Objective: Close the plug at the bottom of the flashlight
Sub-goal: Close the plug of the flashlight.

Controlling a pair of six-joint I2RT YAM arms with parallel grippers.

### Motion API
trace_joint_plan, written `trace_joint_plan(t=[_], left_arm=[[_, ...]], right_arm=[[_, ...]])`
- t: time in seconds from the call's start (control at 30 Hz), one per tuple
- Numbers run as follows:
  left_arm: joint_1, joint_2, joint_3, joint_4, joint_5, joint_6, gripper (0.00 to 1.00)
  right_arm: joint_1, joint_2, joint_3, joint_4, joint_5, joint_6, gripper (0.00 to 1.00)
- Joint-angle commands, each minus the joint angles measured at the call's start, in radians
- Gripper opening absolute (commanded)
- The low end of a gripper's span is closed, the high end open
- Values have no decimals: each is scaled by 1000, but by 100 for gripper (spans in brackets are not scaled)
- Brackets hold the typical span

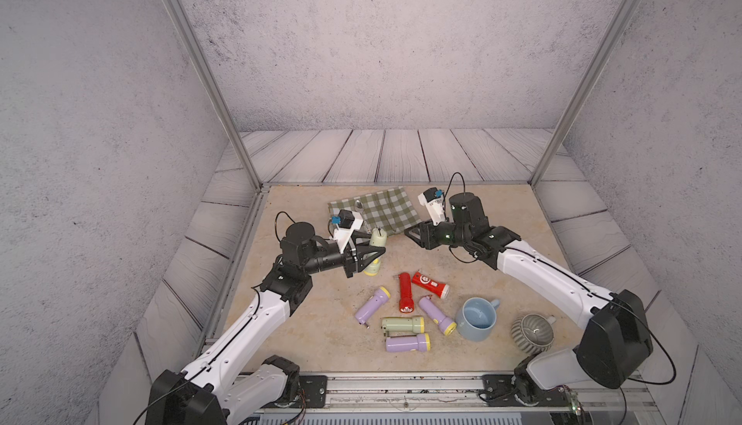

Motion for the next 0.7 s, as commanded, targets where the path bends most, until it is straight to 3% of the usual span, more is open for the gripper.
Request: trace_joint_plan(t=[0.0, 0.23, 0.5, 0.67], left_arm=[[-12, -23, -6, 35, 13, 31, 0], [-14, -12, 32, -20, 34, 127, 0], [-14, 18, 21, 106, 85, 113, 0], [-14, 13, 30, 111, 150, 103, 0]], right_arm=[[3, -30, 73, -43, -31, 7, 38], [3, -36, 163, -53, -123, 29, 40], [11, -35, 192, -14, -272, 25, 49], [98, -43, 245, -142, -190, -117, 47]])
